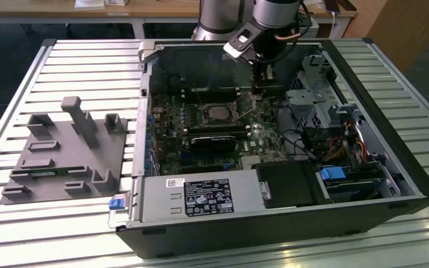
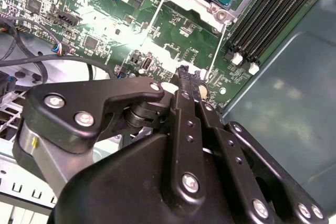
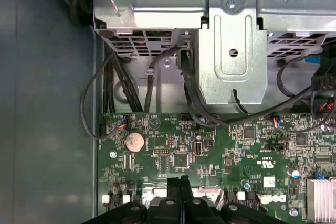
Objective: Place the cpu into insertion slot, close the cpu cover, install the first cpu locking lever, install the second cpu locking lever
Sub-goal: 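Close the cpu cover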
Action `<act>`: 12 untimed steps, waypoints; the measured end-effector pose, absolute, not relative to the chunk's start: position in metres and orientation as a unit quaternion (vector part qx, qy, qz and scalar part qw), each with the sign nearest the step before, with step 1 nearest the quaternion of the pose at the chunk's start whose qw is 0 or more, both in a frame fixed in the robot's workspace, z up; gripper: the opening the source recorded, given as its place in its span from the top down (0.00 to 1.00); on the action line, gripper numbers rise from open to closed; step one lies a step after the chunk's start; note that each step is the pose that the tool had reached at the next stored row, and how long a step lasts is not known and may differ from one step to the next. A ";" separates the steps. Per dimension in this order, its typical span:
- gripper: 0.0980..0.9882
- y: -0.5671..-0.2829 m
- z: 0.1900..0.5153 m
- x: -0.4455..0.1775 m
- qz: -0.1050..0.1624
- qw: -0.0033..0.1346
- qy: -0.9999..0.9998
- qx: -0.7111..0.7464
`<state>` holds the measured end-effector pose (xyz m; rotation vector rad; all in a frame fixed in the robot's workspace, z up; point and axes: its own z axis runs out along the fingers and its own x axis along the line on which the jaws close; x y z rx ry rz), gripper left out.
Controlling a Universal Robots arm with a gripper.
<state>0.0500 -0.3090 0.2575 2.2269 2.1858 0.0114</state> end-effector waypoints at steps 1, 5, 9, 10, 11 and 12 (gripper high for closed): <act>0.97 -0.309 0.257 0.051 0.003 0.010 0.700 0.714; 0.97 -0.309 0.256 0.052 0.003 0.010 0.700 0.714; 0.97 -0.310 0.254 0.053 0.003 0.009 0.700 0.714; 0.97 -0.310 0.254 0.054 0.003 0.009 0.700 0.714; 0.97 -0.310 0.253 0.054 0.002 0.009 0.700 0.714; 0.97 -0.310 0.253 0.055 0.002 0.009 0.700 0.714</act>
